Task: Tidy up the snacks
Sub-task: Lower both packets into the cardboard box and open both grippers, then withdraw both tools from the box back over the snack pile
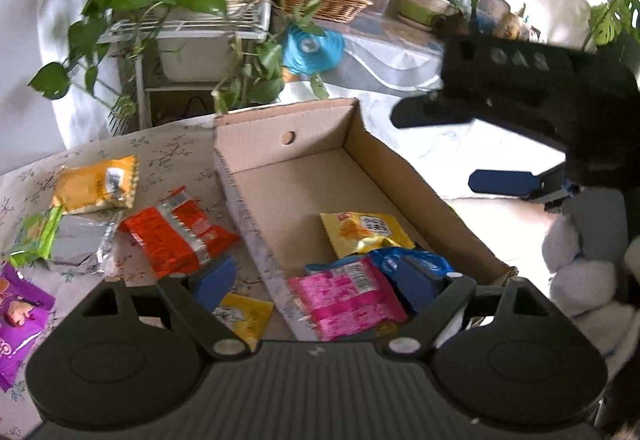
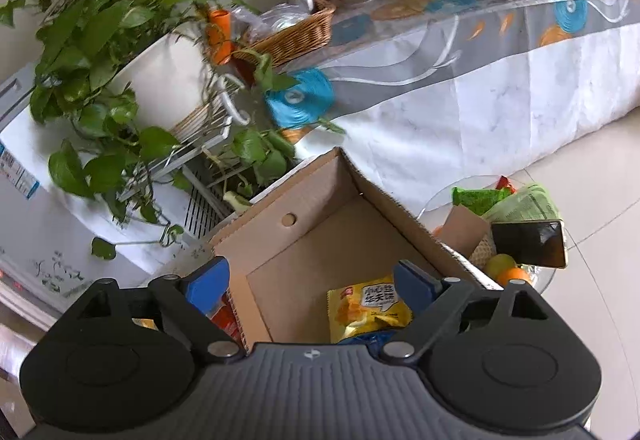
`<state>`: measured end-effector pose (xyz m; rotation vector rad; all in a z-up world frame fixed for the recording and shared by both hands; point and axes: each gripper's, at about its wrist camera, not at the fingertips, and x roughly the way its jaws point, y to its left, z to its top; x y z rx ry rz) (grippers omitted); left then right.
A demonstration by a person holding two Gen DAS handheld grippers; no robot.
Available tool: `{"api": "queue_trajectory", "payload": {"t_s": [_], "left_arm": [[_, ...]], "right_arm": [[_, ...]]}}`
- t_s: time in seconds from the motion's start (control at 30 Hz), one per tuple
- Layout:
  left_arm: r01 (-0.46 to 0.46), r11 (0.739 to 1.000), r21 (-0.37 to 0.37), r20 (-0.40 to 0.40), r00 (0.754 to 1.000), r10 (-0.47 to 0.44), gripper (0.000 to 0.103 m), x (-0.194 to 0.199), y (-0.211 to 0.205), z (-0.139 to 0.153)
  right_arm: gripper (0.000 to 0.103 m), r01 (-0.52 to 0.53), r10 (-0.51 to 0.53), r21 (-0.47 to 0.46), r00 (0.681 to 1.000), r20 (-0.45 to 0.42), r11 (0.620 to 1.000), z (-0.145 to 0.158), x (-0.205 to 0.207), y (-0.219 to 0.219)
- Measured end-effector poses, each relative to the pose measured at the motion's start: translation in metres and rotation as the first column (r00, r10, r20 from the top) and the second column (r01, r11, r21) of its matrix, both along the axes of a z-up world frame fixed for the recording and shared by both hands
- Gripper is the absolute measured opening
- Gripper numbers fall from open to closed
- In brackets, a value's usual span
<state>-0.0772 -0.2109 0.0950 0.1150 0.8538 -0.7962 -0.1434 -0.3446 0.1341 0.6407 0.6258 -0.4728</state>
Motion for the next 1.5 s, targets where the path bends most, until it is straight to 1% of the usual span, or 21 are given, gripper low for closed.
{"api": "queue_trajectory", "payload": {"t_s": [0.1, 0.2, 0.3, 0.37, 0.53, 0.73, 0.87, 0.97, 1.1, 1.2, 1.27, 1.33, 1.4, 1.5], "left_arm": [[-0.021, 1.000, 0.003, 0.011, 1.000, 0.021, 0.090, 0.010, 0.019, 0.001], [-0.061, 0.998, 0.011, 0.014, 0.998, 0.061, 0.091, 0.022, 0.041, 0.002], [-0.100, 0.995, 0.003, -0.005, 0.995, 0.100, 0.092, 0.036, 0.063, 0.002], [-0.122, 0.992, 0.018, 0.006, 0.992, 0.122, 0.092, 0.045, 0.076, 0.001], [-0.170, 0.984, 0.047, 0.023, 0.985, 0.169, 0.092, 0.062, 0.106, 0.000], [-0.221, 0.973, 0.074, 0.033, 0.975, 0.219, 0.092, 0.084, 0.143, -0.003], [-0.257, 0.961, 0.104, 0.058, 0.966, 0.252, 0.093, 0.097, 0.164, -0.004], [-0.274, 0.955, 0.117, 0.056, 0.961, 0.269, 0.093, 0.106, 0.176, -0.008], [-0.269, 0.953, 0.135, 0.063, 0.963, 0.263, 0.093, 0.112, 0.185, -0.020], [-0.250, 0.956, 0.153, 0.043, 0.968, 0.246, 0.093, 0.116, 0.188, -0.031], [-0.223, 0.962, 0.156, 0.021, 0.975, 0.222, 0.093, 0.119, 0.187, -0.037], [-0.187, 0.967, 0.173, 0.016, 0.982, 0.187, 0.093, 0.120, 0.183, -0.043], [-0.165, 0.966, 0.201, 0.038, 0.986, 0.160, 0.093, 0.120, 0.179, -0.047], [-0.128, 0.970, 0.209, 0.031, 0.992, 0.124, 0.093, 0.124, 0.178, -0.053]], "right_arm": [[0.095, -0.042, 0.042, 0.011, 0.999, 0.011, 0.999, -0.001, 0.005, 0.006], [0.097, -0.096, 0.096, 0.021, 0.995, 0.017, 0.995, -0.002, 0.011, 0.015], [0.097, -0.167, 0.167, 0.042, 0.986, 0.025, 0.985, -0.003, 0.019, 0.024], [0.097, -0.208, 0.207, 0.045, 0.978, 0.023, 0.977, -0.004, 0.023, 0.032], [0.097, -0.271, 0.272, 0.043, 0.962, -0.026, 0.962, -0.010, 0.036, 0.049], [0.098, -0.349, 0.352, 0.048, 0.933, -0.075, 0.936, -0.017, 0.050, 0.072], [0.098, -0.383, 0.392, 0.095, 0.915, -0.093, 0.919, -0.023, 0.057, 0.082], [0.098, -0.410, 0.424, 0.133, 0.900, -0.103, 0.902, -0.027, 0.060, 0.091], [0.098, -0.418, 0.445, 0.197, 0.888, -0.119, 0.887, -0.035, 0.063, 0.097], [0.098, -0.412, 0.451, 0.250, 0.883, -0.126, 0.876, -0.042, 0.063, 0.102], [0.098, -0.406, 0.453, 0.275, 0.881, -0.137, 0.872, -0.047, 0.065, 0.106], [0.098, -0.395, 0.446, 0.262, 0.879, -0.172, 0.880, -0.053, 0.067, 0.113], [0.098, -0.387, 0.436, 0.240, 0.876, -0.204, 0.890, -0.057, 0.070, 0.118], [0.098, -0.354, 0.398, 0.200, 0.879, -0.262, 0.914, -0.065, 0.071, 0.126]]}}
